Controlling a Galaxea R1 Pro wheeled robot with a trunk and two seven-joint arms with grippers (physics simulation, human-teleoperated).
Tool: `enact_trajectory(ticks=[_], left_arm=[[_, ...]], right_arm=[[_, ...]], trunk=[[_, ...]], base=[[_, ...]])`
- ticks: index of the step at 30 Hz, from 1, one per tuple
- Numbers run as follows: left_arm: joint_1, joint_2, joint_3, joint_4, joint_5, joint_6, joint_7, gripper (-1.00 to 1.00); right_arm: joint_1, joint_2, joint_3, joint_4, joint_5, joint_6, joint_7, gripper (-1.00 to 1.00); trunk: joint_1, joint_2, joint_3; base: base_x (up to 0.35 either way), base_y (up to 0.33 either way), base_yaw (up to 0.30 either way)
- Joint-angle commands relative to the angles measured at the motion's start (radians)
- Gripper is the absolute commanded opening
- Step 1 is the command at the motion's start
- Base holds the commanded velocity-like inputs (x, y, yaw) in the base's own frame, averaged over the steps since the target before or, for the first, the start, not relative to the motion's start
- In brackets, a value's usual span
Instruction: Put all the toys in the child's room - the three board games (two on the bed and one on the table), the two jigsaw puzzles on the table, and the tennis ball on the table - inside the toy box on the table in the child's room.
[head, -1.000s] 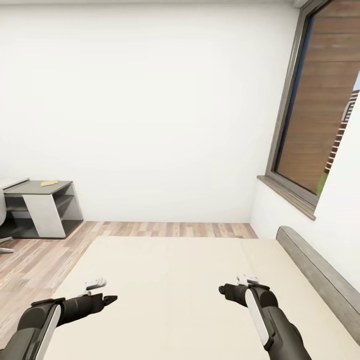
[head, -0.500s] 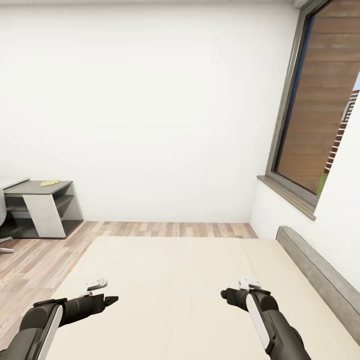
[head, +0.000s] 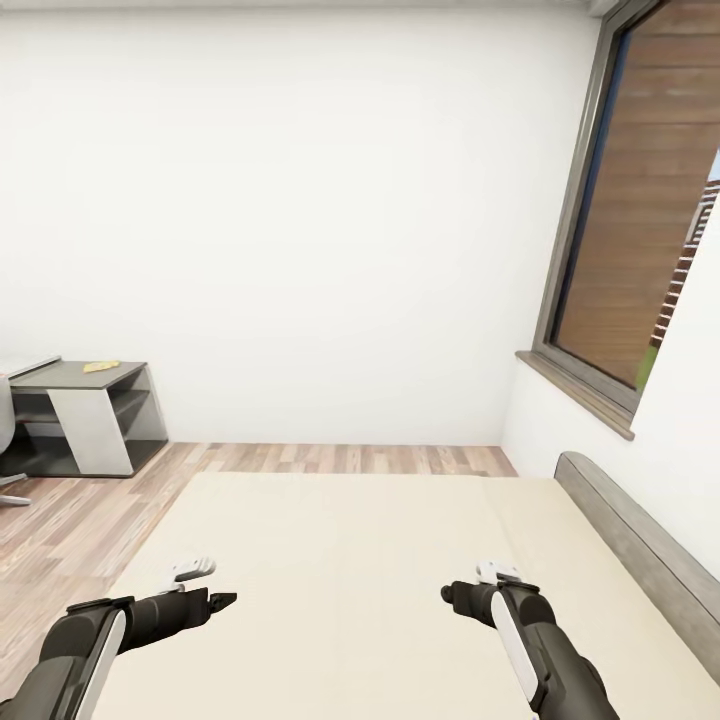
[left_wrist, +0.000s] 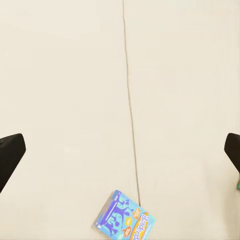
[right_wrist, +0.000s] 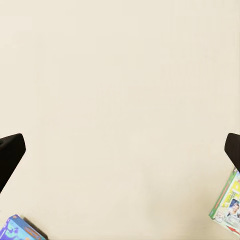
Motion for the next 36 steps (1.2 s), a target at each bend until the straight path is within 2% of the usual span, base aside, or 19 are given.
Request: enact_trajectory(ticks=[1,36], left_arm=[[0.000,0.000,0.001,0.000,-0.001,0.006,-0.005,1.00],[0.000,-0.001,0.001,0.000,-0.001,0.006,-0.005,1.00]], right_arm=[[0.000,0.001,-0.001,-0.001,-0.011,0.003,-0.007,1.00],[0.000,0.001,-0.002,-0.001,-0.016,0.002,-0.007,1.00]], trunk=[[0.000,-0.001,0.000],[0.000,-0.001,-0.001]], base=[[-0.001,0.007,0.000],[-0.014,0.001,0.000]])
